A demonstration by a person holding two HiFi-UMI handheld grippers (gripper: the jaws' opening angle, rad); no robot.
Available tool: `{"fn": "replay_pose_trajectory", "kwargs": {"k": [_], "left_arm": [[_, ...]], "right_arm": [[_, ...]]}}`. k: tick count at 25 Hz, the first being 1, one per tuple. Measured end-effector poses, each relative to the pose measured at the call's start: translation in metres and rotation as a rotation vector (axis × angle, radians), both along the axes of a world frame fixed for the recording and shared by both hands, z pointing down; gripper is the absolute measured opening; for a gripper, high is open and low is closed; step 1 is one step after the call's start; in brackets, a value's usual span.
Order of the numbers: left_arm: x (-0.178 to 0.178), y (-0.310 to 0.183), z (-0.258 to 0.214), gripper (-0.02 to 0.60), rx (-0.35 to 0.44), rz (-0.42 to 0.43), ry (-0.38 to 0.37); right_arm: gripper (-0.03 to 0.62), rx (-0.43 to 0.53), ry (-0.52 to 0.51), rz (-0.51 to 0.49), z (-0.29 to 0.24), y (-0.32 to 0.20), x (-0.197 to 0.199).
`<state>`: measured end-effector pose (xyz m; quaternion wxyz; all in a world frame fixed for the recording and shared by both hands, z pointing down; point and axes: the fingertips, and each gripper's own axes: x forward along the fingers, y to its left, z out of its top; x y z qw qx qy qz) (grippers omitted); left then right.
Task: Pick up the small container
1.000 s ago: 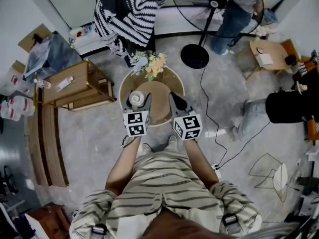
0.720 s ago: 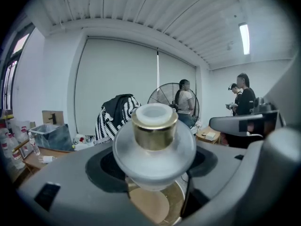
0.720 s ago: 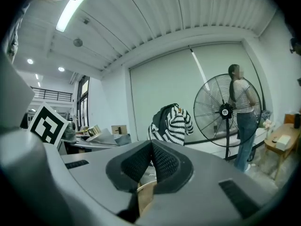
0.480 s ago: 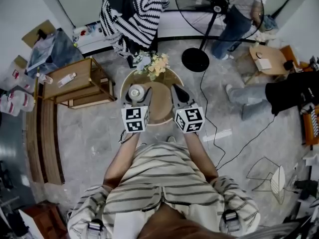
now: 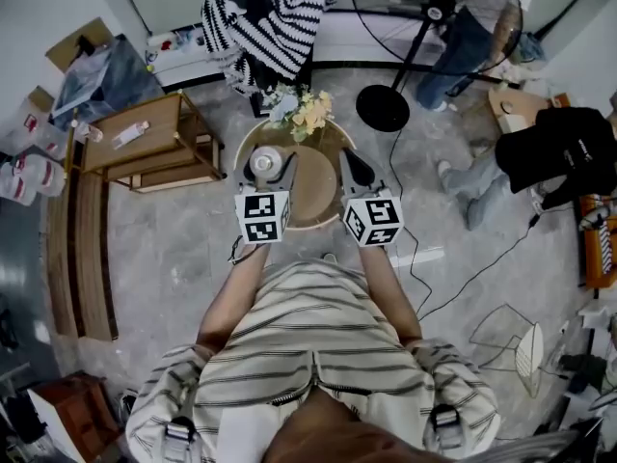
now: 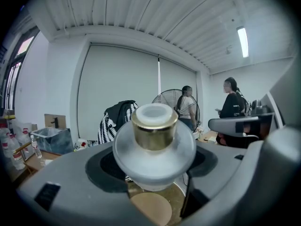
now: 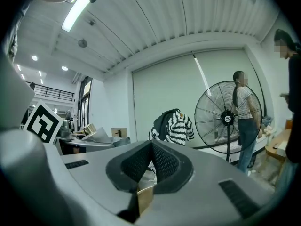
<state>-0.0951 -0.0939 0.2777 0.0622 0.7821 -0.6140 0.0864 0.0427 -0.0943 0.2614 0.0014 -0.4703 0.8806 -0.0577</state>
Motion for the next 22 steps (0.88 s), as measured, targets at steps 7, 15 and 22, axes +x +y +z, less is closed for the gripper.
{"fn": "replay_pose_trajectory", "kwargs": {"k": [7, 15, 22], "left_arm": [[0.000, -0.001, 0.001, 0.327, 0.008, -0.003, -0.012], [0.003, -0.003, 0.000, 0.327, 0.017, 0.002, -0.012], [0.005, -0.012, 0.002, 0.327, 0.015, 0.001, -0.008]], "right_arm": [[0.006, 0.000, -0.009, -0.003, 0.003, -0.002, 0.002], [0.006, -0.009, -0.006, -0.009, 0.007, -0.006, 0.001], [0.006, -0.011, -0.006, -0.011, 0.009, -0.017, 0.003]]}}
